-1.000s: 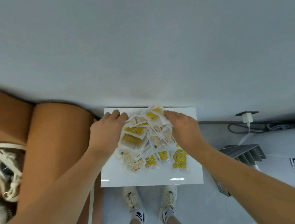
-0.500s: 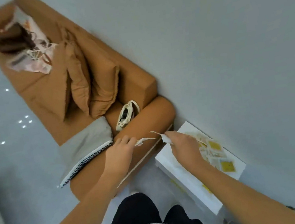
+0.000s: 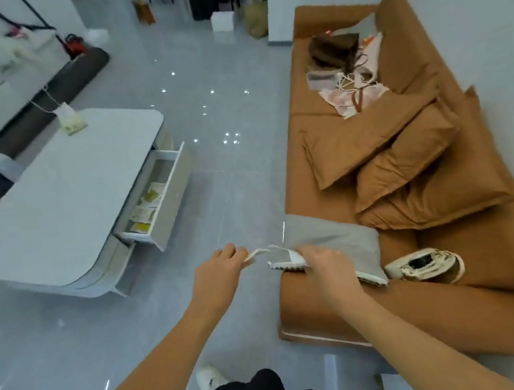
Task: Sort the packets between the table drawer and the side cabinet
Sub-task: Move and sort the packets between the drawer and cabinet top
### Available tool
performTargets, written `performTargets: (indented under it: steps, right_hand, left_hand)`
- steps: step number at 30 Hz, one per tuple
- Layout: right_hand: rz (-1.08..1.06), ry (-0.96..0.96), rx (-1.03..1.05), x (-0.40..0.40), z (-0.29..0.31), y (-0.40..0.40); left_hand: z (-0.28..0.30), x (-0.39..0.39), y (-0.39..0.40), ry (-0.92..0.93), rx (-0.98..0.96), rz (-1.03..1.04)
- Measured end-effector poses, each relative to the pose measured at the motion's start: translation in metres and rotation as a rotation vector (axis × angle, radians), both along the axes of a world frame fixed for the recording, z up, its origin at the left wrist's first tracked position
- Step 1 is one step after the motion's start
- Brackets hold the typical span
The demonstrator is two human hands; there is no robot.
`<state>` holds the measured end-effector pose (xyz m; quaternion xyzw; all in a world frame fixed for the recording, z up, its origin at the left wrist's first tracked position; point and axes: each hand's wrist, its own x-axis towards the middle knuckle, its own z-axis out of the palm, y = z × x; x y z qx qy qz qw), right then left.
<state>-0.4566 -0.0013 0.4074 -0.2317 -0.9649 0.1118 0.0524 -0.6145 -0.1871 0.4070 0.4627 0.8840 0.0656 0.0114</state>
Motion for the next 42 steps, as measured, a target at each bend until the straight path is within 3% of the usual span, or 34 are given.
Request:
performTargets:
  steps: [10, 18, 26, 30, 37, 39, 42]
  right_hand:
    - [0.295, 0.007, -0.034, -0.314, -0.015, -0.077]
    - [0.494, -0.127, -0.041, -0.529, -0.074, -0.098]
    - [0.701, -0.260, -0.088, -0.771, -0.202, -0.067]
    - [0.854, -0.364, 0.006, -0.861, -0.283, -0.057]
    - [1.036, -0.492, 0.091, -0.954, -0.442, -0.063]
    - [1.062, -0.516, 0.126, -0.970, -0.479, -0.064]
    - [1.035, -0.502, 0.135, -0.994, -0.515, -0.061]
  left_hand:
    - [0.003, -0.246, -0.134, -0.065, -0.037, 0.385]
    - [-0.047, -0.397, -0.147, -0.159, -0.082, 0.608]
    - [-0.178, -0.582, -0.112, -0.303, -0.117, 0.762]
    - [-0.267, -0.670, -0.091, -0.302, -0.045, 0.824]
    - [-0.443, -0.745, -0.070, -0.432, -0.210, 0.736]
    - [-0.477, -0.749, -0.071, -0.480, -0.293, 0.730]
    - [-0.509, -0.755, -0.073, -0.475, -0.242, 0.795]
